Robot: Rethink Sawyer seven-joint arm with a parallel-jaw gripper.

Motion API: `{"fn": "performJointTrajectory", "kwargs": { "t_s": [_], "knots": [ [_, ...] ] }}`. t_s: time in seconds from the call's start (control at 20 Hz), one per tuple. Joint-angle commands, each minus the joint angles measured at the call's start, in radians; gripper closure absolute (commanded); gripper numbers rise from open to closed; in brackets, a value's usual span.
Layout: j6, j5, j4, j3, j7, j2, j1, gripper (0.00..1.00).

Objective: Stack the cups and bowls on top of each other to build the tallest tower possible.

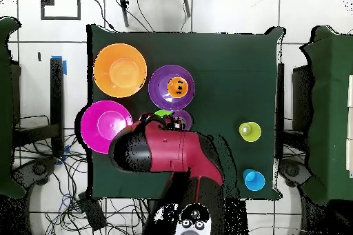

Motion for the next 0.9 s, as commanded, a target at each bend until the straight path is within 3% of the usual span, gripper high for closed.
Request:
{"fn": "performJointTrajectory", "kwargs": {
  "t_s": [0.05, 0.6, 0.9],
  "knots": [
    [0.018, 0.001, -0.052, 0.076, 0.091, 0.107, 0.003, 1.00],
    [-0.063, -0.004, -0.055, 0.085, 0.095, 0.159, -0.010, 1.00],
    [-0.054, -0.001, -0.054, 0.095, 0.082, 0.159, -0.023, 1.00]
  ]
}}
